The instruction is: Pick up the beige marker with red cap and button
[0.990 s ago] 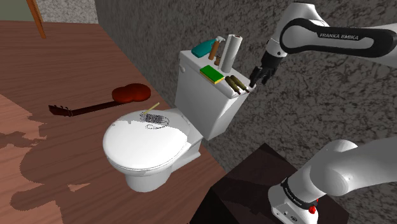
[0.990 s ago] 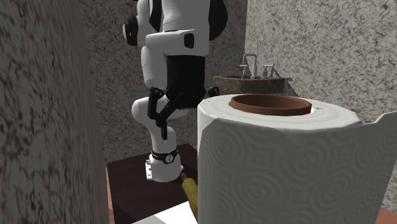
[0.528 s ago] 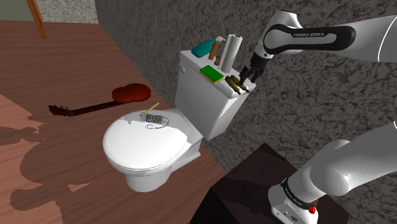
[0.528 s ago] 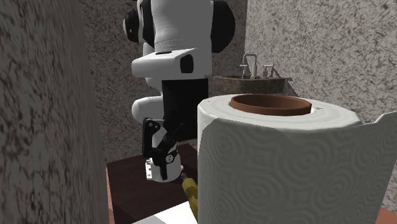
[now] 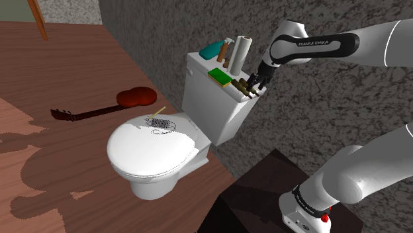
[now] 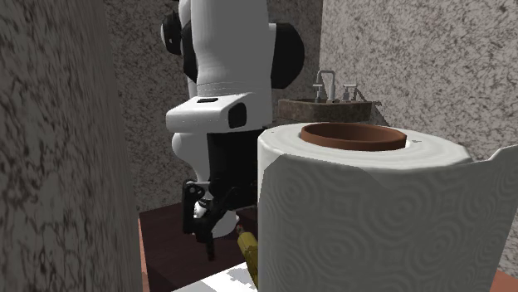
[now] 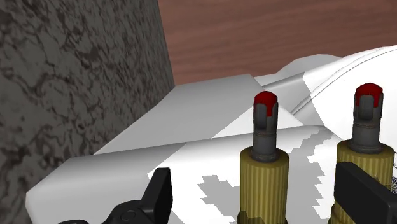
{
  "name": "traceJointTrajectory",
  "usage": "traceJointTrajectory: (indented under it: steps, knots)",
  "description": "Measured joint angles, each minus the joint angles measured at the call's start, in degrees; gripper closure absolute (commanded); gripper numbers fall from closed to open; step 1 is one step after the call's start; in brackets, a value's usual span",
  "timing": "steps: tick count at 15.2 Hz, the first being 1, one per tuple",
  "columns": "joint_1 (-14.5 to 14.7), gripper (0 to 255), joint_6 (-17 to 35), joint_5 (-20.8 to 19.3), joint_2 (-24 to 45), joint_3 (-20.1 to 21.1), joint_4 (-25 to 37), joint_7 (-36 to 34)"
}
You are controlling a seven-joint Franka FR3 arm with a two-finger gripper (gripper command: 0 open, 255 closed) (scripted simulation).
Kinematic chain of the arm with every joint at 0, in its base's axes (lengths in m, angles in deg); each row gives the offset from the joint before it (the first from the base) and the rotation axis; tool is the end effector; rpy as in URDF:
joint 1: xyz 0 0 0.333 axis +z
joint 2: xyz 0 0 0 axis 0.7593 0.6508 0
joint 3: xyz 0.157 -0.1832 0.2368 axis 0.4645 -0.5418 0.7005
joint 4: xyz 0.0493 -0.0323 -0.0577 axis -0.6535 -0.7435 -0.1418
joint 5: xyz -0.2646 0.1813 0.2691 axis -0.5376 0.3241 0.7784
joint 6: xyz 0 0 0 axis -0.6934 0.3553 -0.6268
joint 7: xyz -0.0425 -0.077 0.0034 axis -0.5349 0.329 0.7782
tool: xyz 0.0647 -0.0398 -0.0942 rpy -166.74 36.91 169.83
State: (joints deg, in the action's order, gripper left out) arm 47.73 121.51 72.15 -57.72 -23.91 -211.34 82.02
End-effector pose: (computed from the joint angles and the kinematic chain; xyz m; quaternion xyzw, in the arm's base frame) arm 0.4980 -0.1304 0.4606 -0.9966 0.0663 -0.0492 0.0014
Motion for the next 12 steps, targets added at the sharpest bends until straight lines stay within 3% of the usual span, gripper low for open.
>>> traceJointTrajectory:
  steps: [12]
  knots:
    - [0.30, 255, -0.80, 0.07, 0.03, 0.34, 0.14, -0.15]
